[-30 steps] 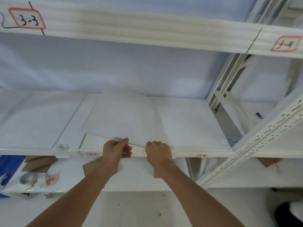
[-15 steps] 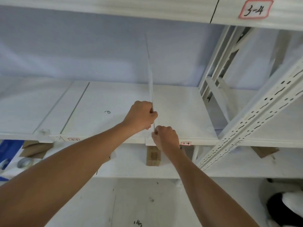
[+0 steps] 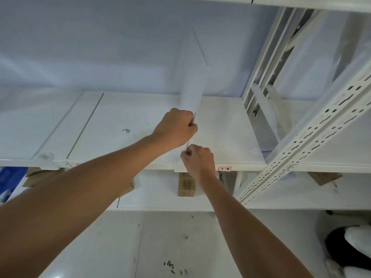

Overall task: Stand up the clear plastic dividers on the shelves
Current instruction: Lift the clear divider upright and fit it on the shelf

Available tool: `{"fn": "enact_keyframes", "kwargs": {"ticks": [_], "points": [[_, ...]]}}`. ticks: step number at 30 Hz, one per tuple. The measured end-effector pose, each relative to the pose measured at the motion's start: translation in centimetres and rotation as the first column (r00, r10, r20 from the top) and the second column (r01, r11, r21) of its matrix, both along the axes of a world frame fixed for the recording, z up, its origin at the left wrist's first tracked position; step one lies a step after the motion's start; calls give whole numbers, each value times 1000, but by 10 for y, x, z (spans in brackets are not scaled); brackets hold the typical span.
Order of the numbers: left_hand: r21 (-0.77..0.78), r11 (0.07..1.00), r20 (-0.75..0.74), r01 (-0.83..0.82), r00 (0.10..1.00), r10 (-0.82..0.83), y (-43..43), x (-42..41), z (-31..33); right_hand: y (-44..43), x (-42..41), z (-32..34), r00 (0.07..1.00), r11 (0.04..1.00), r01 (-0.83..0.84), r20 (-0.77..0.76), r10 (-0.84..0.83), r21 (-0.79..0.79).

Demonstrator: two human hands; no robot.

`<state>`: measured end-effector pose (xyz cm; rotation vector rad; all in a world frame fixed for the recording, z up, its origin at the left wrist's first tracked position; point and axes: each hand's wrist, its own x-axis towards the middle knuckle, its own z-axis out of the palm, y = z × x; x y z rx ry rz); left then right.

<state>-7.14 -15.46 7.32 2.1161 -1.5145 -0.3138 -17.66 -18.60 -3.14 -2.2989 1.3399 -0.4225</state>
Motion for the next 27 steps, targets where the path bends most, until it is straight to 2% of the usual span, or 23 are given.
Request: {"fn": "enact_keyframes", "kwargs": {"ticks": [5, 10, 20, 27], "points": [[61, 998, 11, 22, 1000, -23, 6, 1, -10, 7, 11, -5, 997, 1000, -11, -70, 10, -9], [21, 1000, -40, -11, 999, 11, 7, 10, -18, 5, 10, -9, 993, 997, 18, -119, -26, -69], [-33, 999, -25, 8, 1000, -9, 3, -2, -21, 3, 7, 0, 985, 998, 43, -168, -49, -38], [8, 1000, -11, -21, 1000, 21, 3, 7, -24, -7, 12, 7, 981, 994, 31, -196, -10, 106]]}}
